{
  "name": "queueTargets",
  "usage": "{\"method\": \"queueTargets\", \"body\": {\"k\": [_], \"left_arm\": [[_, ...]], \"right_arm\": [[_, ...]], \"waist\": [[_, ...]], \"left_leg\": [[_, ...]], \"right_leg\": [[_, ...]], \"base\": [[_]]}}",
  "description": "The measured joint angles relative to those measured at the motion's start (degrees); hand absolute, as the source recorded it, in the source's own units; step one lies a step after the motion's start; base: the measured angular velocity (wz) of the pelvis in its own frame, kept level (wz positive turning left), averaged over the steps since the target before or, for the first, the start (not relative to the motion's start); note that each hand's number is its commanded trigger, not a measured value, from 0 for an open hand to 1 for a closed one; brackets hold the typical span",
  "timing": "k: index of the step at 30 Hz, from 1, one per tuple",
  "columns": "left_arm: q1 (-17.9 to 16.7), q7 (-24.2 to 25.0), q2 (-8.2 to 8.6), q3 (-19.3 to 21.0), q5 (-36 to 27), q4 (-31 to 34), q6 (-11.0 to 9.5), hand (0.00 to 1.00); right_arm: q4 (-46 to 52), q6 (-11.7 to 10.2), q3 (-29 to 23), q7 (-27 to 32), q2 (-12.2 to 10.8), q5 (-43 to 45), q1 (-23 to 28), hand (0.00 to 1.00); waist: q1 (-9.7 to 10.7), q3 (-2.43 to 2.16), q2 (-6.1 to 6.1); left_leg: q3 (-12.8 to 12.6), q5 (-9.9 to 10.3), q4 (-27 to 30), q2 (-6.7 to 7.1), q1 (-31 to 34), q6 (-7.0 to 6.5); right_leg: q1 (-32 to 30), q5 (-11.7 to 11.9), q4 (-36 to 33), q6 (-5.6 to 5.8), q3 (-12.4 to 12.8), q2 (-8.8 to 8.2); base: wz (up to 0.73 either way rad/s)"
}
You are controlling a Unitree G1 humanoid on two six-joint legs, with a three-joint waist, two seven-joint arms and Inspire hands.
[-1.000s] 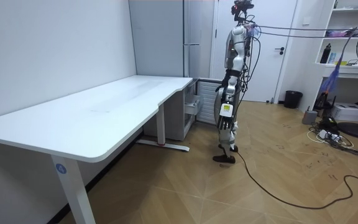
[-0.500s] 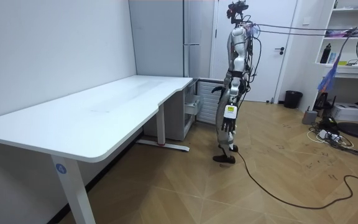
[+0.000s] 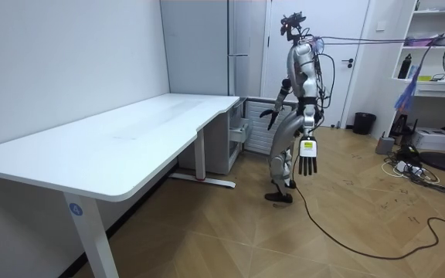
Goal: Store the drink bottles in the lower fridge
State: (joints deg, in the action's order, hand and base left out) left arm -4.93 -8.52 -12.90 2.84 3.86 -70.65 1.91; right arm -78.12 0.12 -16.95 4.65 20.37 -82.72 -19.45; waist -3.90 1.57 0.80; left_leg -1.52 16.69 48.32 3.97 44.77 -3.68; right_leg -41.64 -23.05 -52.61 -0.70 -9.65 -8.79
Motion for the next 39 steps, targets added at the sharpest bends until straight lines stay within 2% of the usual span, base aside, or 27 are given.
{"method": "queueTargets", "body": {"k": [2,6,7,8,11,12,14,16,19,25,26,30,35,39], "left_arm": [[0.05,-0.12,-0.37,-1.01,-2.08,0.01,0.36,0.0],[0.0,-0.15,-0.74,-2.06,-2.04,0.14,0.88,0.0],[-0.02,-0.14,-0.93,-2.57,-2.06,1.12,1.07,0.0],[-0.16,-0.13,-1.29,-3.35,-2.09,2.13,1.26,0.0],[-1.35,-0.12,-1.66,-3.82,-2.11,6.02,1.22,0.0],[-1.83,-0.12,-1.86,-3.86,-2.15,7.12,1.12,0.0],[-2.56,-0.17,-3.23,-5.48,-2.83,10.4,0.1,0.0],[-2.55,-0.49,-4.26,-7.03,-3.37,10.92,-0.62,0.0],[-2.55,-1.05,-4.88,-7.51,-3.31,11.08,-1.16,0.0],[-3.12,-1.06,-5.33,-8.5,-8.19,13.39,-1.17,0.0],[-3.13,-1.06,-5.51,-8.78,-8.91,13.34,-1.44,0.0],[-3.42,-1.05,-5.74,-8.82,-9.66,13.43,-1.79,0.0],[-7.21,-1.71,-6.32,-8.83,-9.96,15.77,-1.95,0.0],[-8.01,-2.19,-6.57,-8.81,-9.93,15.44,-2.23,0.0]], "right_arm": [[0.04,0.02,0.47,0.2,1.87,-0.02,-0.91,0.0],[0.27,0.03,2.3,0.75,3.53,0.37,-1.75,0.0],[0.45,0.03,2.41,1.11,3.88,0.51,-2.13,0.0],[0.89,0.04,2.76,1.74,4.28,0.47,-2.36,0.0],[2.05,0.02,4.56,2.73,5.67,0.67,-3.8,0.0],[2.08,0.02,4.77,2.78,6.01,0.81,-4.26,0.0],[2.79,-0.19,7.32,3.31,8.08,0.81,-5.68,0.0],[4.77,-0.7,9.62,4.78,9.3,0.86,-7.16,0.0],[7.72,-1.18,11.84,6.29,10.73,1.42,-9.15,0.0],[11.68,-1.73,12.63,12.3,10.76,0.69,-9.35,0.0],[11.84,-1.9,13.16,13.42,10.77,0.06,-10.13,0.0],[11.93,-2.82,13.54,16.56,10.92,-1.23,-12.0,0.0],[14.71,-3.45,13.48,21.5,11.06,-2.15,-12.6,0.0],[17.64,-5.01,13.51,25.69,11.07,-2.99,-12.6,0.0]], "waist": [[-0.9,0.03,-0.42],[-2.27,0.09,-0.76],[-2.5,0.13,-0.88],[-2.87,0.16,-1.22],[-3.72,0.13,-1.25],[-3.77,0.15,-1.29],[-4.27,0.21,-1.4],[-4.42,0.26,-1.5],[-4.71,0.25,-1.48],[-5.27,0.38,-2.18],[-5.29,0.55,-2.51],[-5.33,0.59,-2.6],[-5.27,0.53,-2.48],[-5.93,0.44,-2.26]], "left_leg": [[0.75,0.29,2.61,0.74,3.07,0.13],[1.76,0.34,5.72,0.91,7.74,0.39],[1.85,0.21,6.44,0.99,9.43,0.58],[2.23,-0.04,6.91,1.8,11.04,0.89],[2.88,-0.25,8.42,2.09,14.26,1.15],[2.93,-0.24,8.79,2.18,14.85,1.14],[3.05,-0.13,10.17,2.71,16.8,1.02],[2.84,0.13,11.3,3.06,18.02,0.96],[2.61,0.79,13.26,3.74,19.47,1.04],[2.87,1.05,15.53,3.7,22.48,1.23],[2.53,1.04,15.77,3.74,22.82,1.23],[2.49,1.02,16.56,3.78,24.27,1.25],[2.42,0.95,17.16,3.86,25.01,1.35],[2.43,0.96,17.16,3.79,24.97,1.34]], "right_leg": [[-2.7,-1.1,-3.03,-0.26,0.12,-0.25],[-6.73,-1.87,-6.11,-0.82,-0.38,-0.41],[-8.27,-1.97,-6.95,-0.99,-0.72,-0.95],[-9.9,-2.1,-7.93,-1.16,-0.8,-1.24],[-12.8,-2.37,-9.6,-1.51,-1.27,-1.79],[-13.32,-2.51,-10.08,-1.56,-1.29,-1.84],[-15.07,-3.07,-11.72,-1.71,-1.61,-2.19],[-16.47,-3.46,-13.49,-1.7,-1.27,-2.76],[-17.85,-4.38,-15.73,-1.98,-1.03,-3.22],[-20.83,-5.32,-18.03,-2.1,-0.8,-3.25],[-21.41,-5.36,-18.62,-2.11,-0.42,-3.41],[-22.84,-5.49,-19.74,-2.13,-0.31,-4.22],[-23.38,-5.62,-20.41,-2.24,-0.75,-5.02],[-23.36,-5.72,-20.43,-2.43,-1.03,-5.16]], "base": [[0.25],[0.2],[0.19],[0.21],[0.13],[0.16],[0.16],[0.12],[0.07],[0.01],[0.0],[0.03],[0.01],[-0.01]]}}
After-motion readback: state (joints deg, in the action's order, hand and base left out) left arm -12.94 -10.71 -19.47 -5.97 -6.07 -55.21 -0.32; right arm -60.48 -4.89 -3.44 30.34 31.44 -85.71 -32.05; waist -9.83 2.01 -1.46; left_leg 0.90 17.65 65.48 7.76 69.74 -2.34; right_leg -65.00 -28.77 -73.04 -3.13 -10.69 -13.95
